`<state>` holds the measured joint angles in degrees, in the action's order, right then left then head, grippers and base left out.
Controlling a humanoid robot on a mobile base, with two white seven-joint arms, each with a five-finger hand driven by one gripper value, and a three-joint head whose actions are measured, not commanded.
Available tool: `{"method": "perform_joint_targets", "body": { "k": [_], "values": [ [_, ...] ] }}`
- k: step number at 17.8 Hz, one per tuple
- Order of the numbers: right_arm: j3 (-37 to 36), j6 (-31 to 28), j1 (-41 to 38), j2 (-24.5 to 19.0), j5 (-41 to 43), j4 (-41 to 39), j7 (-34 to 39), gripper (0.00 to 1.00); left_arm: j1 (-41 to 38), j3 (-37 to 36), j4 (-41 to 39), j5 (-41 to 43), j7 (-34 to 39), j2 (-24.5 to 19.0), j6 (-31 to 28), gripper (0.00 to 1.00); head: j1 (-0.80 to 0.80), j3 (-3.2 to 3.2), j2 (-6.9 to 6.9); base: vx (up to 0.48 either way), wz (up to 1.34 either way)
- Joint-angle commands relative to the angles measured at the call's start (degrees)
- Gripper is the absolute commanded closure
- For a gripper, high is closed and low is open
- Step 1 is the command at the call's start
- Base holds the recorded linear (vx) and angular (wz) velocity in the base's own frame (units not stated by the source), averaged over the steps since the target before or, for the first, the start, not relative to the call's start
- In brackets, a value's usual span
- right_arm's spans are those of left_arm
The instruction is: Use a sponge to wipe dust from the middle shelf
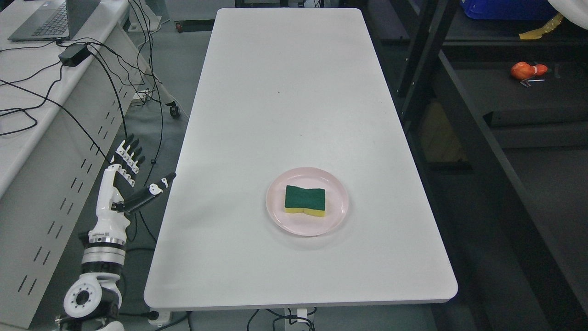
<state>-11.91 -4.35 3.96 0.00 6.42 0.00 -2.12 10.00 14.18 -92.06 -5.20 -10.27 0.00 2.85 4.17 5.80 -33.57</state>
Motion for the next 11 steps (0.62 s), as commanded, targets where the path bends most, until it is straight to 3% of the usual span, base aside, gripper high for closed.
{"method": "perform_joint_targets", "body": {
  "k": [1,8,11],
  "values": [
    [0.0,0.0,0.0,1.0,0.0,-1.0,0.0,0.0,0.0,-0.6,0.2,-0.1,0.1,-1.0,-0.3,0.01,0.0,0.0,0.0,-0.021,0.02],
    [0.0,0.0,0.0,1.0,0.0,-1.0,0.0,0.0,0.7,-0.7,0.3,0.4,-1.8,-1.0,1.7,0.02,0.0,0.0,0.0,-0.019,0.02],
    [0.0,0.0,0.0,1.0,0.0,-1.0,0.0,0.0,1.6,-4.9,3.0,8.6,-6.5,-9.6,11.9,0.03,0.0,0.0,0.0,-0.008,0.0]
  ]
}}
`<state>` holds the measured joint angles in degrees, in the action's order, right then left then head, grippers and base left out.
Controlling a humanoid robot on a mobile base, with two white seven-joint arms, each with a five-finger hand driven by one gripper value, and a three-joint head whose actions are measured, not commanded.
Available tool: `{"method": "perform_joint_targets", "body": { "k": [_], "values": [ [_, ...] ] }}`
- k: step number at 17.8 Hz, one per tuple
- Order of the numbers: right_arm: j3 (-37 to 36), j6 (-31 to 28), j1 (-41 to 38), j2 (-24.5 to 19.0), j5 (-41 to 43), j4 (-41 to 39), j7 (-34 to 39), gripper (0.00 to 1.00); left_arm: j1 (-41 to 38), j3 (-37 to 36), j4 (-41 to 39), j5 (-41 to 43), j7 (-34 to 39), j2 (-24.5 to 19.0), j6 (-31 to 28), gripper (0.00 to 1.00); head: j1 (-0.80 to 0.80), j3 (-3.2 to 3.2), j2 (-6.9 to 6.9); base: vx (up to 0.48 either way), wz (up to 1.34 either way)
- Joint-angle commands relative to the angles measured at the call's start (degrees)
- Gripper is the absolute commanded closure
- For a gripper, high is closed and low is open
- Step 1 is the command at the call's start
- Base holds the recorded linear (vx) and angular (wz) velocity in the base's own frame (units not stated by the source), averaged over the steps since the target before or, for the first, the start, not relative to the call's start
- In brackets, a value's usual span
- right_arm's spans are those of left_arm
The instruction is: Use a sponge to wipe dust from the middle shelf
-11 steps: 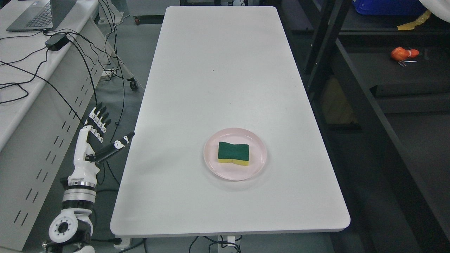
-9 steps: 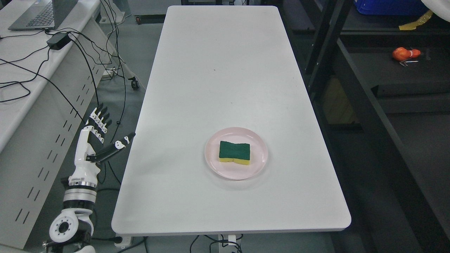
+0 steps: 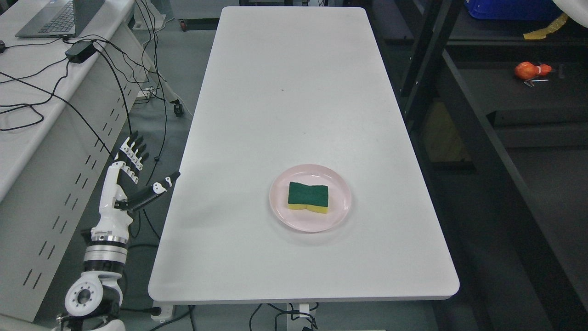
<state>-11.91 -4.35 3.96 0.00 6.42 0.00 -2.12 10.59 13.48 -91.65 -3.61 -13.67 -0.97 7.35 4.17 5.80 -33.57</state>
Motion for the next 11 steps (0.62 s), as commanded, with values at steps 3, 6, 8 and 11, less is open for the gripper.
{"method": "perform_joint_targets", "body": {
  "k": [3,6,8,11],
  "values": [
    [0.0,0.0,0.0,1.0,0.0,-1.0,0.0,0.0,3.9,-8.8,3.9,22.8,-3.6,-14.7,19.3,0.03,0.0,0.0,0.0,0.0,0.0],
    [0.0,0.0,0.0,1.0,0.0,-1.0,0.0,0.0,8.1,-13.3,3.9,41.3,-5.4,-18.4,24.1,0.04,0.0,0.0,0.0,0.0,0.0],
    [0.0,0.0,0.0,1.0,0.0,-1.0,0.0,0.0,11.6,-16.5,3.9,47.5,-7.0,-20.1,24.6,0.04,0.0,0.0,0.0,0.0,0.0],
    [0.0,0.0,0.0,1.0,0.0,-1.0,0.0,0.0,18.4,-27.1,3.9,54.5,-10.3,-21.5,24.6,0.06,0.0,0.0,0.0,0.0,0.0]
  ]
}}
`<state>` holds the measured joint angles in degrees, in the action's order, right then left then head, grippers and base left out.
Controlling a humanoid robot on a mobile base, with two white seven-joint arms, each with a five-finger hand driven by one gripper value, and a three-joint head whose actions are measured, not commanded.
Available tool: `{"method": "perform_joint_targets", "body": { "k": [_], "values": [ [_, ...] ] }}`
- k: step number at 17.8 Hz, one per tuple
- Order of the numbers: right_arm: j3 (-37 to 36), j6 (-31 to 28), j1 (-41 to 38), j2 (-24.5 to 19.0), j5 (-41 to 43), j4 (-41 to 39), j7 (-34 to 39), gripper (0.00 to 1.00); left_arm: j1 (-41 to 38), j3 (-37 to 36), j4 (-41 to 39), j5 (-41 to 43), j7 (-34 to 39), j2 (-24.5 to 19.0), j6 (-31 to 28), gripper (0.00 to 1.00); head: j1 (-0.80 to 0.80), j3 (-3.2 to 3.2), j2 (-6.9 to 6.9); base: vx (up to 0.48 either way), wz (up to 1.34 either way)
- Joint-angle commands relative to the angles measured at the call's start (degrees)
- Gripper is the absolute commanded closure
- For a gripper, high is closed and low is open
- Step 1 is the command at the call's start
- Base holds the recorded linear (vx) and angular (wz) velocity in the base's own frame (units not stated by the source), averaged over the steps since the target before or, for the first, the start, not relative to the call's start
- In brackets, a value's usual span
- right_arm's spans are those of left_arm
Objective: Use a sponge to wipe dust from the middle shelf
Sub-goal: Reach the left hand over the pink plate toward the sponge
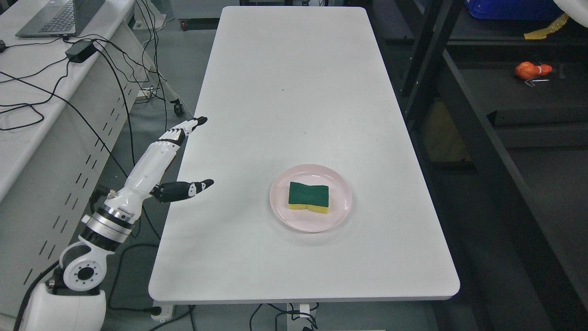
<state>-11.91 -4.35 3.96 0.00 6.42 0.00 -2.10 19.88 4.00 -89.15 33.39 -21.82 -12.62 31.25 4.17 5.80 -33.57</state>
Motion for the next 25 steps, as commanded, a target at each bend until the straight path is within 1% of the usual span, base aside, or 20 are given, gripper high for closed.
{"method": "perform_joint_targets", "body": {
  "k": [1,3,4,7,9,10,14,19,23,24,25],
  "values": [
    [0.0,0.0,0.0,1.0,0.0,-1.0,0.0,0.0,11.1,-21.5,1.4,19.1,-2.3,-9.5,0.7,0.06,0.0,0.0,0.0,0.0,0.0],
    [0.0,0.0,0.0,1.0,0.0,-1.0,0.0,0.0,15.9,-30.7,1.4,23.6,-2.7,-8.2,0.7,0.06,0.0,0.0,0.0,0.0,0.0],
    [0.0,0.0,0.0,1.0,0.0,-1.0,0.0,0.0,17.0,-33.8,1.8,26.4,-3.1,-7.0,0.7,0.06,0.0,0.0,0.0,0.0,0.0],
    [0.0,0.0,0.0,1.0,0.0,-1.0,0.0,0.0,17.7,-37.8,4.5,31.5,-3.9,-2.3,0.7,0.06,0.0,0.0,0.0,0.0,0.0],
    [0.0,0.0,0.0,1.0,0.0,-1.0,0.0,0.0,17.6,-40.5,6.2,32.8,-3.9,1.1,0.7,0.06,0.0,0.0,0.0,0.0,0.0],
    [0.0,0.0,0.0,1.0,0.0,-1.0,0.0,0.0,17.6,-41.7,6.6,33.9,-3.9,2.0,0.7,0.06,0.0,0.0,0.0,0.0,0.0],
    [0.0,0.0,0.0,1.0,0.0,-1.0,0.0,0.0,19.7,-41.7,12.1,38.1,-3.8,5.9,0.6,0.06,0.0,0.0,0.0,0.0,0.0],
    [0.0,0.0,0.0,1.0,0.0,-1.0,0.0,0.0,20.9,-42.2,15.6,39.3,-3.8,9.6,0.4,0.08,0.0,0.0,0.0,0.0,0.0],
    [0.0,0.0,0.0,1.0,0.0,-1.0,0.0,0.0,20.0,-42.2,16.8,40.6,-4.3,10.2,0.0,0.08,0.0,0.0,0.0,0.0,0.0],
    [0.0,0.0,0.0,1.0,0.0,-1.0,0.0,0.0,19.4,-42.1,16.7,40.6,-4.4,10.2,0.0,0.09,0.0,0.0,0.0,0.0,0.0],
    [0.0,0.0,0.0,1.0,0.0,-1.0,0.0,0.0,18.9,-41.5,16.6,40.6,-4.4,10.2,0.0,0.13,0.0,0.0,0.0,0.0,0.0]
  ]
}}
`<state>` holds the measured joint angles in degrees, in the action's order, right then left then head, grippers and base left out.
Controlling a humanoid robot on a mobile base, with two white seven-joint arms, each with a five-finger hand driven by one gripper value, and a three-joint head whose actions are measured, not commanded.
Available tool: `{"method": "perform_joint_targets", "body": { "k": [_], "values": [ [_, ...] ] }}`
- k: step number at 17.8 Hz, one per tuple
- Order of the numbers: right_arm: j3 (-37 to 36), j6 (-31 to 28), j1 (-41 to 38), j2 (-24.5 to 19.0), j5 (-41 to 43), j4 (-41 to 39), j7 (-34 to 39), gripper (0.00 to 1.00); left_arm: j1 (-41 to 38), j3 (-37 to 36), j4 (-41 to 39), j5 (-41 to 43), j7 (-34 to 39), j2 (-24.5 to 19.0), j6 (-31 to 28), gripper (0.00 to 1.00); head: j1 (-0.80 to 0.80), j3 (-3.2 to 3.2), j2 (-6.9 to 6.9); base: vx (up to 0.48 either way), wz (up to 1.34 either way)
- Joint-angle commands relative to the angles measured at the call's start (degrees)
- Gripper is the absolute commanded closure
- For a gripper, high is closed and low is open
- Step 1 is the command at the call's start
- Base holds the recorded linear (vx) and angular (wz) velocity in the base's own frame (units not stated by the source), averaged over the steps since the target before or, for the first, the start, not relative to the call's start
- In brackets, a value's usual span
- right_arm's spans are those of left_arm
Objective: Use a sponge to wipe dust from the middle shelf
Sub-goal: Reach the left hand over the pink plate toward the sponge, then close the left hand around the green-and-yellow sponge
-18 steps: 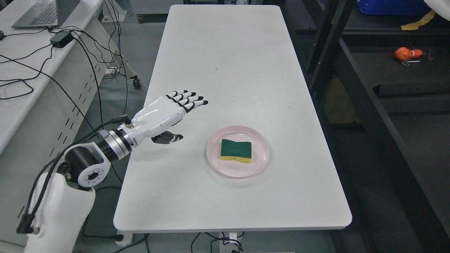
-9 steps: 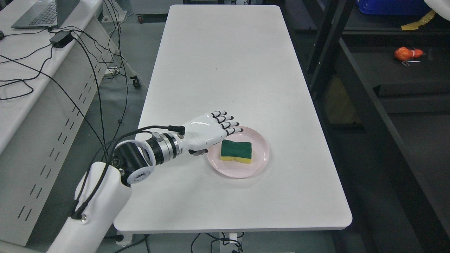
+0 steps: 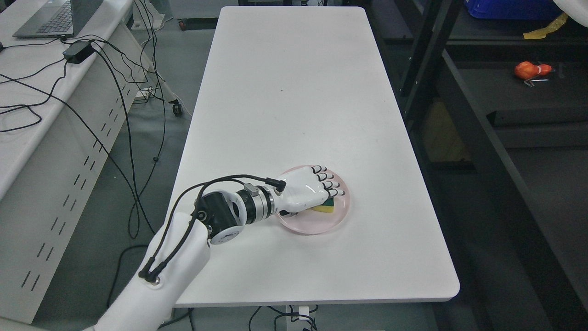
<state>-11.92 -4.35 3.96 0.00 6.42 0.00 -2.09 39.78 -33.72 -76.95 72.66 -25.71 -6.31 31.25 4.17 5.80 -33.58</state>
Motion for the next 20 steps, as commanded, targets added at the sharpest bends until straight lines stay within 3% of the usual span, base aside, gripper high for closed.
{"method": "perform_joint_targets", "body": {
  "k": [1,8,11,15,16,20],
  "values": [
    [0.1,0.0,0.0,1.0,0.0,-1.0,0.0,0.0,-1.3,-3.4,4.3,1.3,-0.5,3.9,-0.1,0.17,0.0,0.0,0.0,0.0,0.0],
    [0.0,0.0,0.0,1.0,0.0,-1.0,0.0,0.0,-7.7,10.1,-0.3,-1.0,-0.6,5.3,-0.1,0.48,0.0,0.0,0.0,0.0,0.0],
    [0.0,0.0,0.0,1.0,0.0,-1.0,0.0,0.0,-10.8,16.9,-2.1,-14.3,-1.4,5.3,0.5,0.74,0.0,0.0,0.0,0.0,0.0],
    [0.1,0.0,0.0,1.0,0.0,-1.0,0.0,0.0,-11.0,27.6,-2.7,-32.1,-1.1,5.3,0.7,0.96,0.0,0.0,0.0,0.0,0.0],
    [0.0,0.0,0.0,1.0,0.0,-1.0,0.0,0.0,-10.9,30.2,-2.8,-36.4,-1.3,5.3,0.7,1.0,0.0,0.0,0.0,0.0,0.0],
    [0.0,0.0,0.0,1.0,0.0,-1.0,0.0,0.0,-10.3,37.9,-3.8,-49.4,-1.4,5.3,-0.1,1.0,0.0,0.0,0.0,0.0,0.0]
  ]
}}
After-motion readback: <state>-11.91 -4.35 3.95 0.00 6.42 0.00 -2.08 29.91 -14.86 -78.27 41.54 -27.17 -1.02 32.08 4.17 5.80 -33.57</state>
